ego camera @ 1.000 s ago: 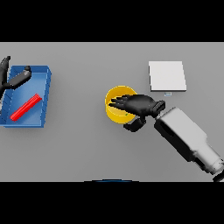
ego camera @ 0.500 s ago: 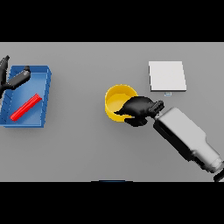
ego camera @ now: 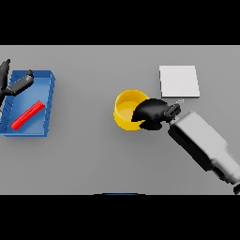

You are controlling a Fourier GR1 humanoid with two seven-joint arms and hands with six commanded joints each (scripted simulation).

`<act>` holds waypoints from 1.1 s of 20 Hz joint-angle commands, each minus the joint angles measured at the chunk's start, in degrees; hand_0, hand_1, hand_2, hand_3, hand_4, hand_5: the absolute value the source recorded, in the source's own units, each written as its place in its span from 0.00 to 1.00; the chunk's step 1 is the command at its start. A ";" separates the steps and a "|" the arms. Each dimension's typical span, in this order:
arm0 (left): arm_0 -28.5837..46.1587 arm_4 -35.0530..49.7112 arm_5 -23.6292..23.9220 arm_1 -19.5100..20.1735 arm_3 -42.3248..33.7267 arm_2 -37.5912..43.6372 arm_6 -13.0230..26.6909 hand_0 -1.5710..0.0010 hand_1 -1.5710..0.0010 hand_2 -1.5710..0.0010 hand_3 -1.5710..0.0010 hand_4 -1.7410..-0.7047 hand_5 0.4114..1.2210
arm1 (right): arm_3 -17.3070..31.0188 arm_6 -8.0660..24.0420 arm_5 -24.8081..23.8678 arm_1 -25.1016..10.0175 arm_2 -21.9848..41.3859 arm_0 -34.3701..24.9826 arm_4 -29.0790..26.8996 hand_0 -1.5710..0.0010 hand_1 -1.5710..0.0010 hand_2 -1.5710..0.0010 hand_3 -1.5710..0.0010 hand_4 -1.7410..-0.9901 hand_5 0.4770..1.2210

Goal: Pick up the red beaker and tilt it to pour out 1 green nut into yellow bowl. Pick up the yellow bowl and place it on the metallic measuring scale.

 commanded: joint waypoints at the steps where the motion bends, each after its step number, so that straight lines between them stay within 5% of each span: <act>1: 0.46 0.08 0.13 0.14 -0.44 -0.04 -0.29 1.00 1.00 1.00 1.00 0.91 0.39 | -1.65 -0.02 0.85 -0.65 -0.78 0.06 -1.03 0.02 0.03 0.05 0.24 0.02 0.99; 4: -0.18 0.15 -0.38 -0.08 0.78 0.25 -0.58 1.00 1.00 1.00 1.00 0.91 0.38 | -6.59 0.76 3.40 -2.99 -2.19 -0.47 -2.49 0.01 0.01 0.04 0.12 0.01 0.99; 11: 0.12 0.58 -0.37 0.25 0.18 0.56 -1.09 1.00 1.00 1.00 1.00 0.90 0.38 | -10.20 7.44 7.07 -5.01 -6.65 -3.43 -4.97 0.00 0.00 0.01 0.21 0.03 1.00; 16: -0.37 -0.11 0.17 0.44 -0.82 0.17 -0.12 1.00 1.00 1.00 1.00 0.90 0.40 | -7.74 4.22 4.95 -7.72 -7.50 -6.39 -4.02 0.00 0.00 0.00 0.16 0.03 1.00; 22: 0.03 -0.64 0.93 1.49 -2.61 -0.24 2.49 1.00 1.00 1.00 1.00 0.90 0.41 | 1.73 3.89 -0.66 -10.07 -10.70 -9.28 -2.60 0.00 0.00 0.00 0.22 0.03 1.00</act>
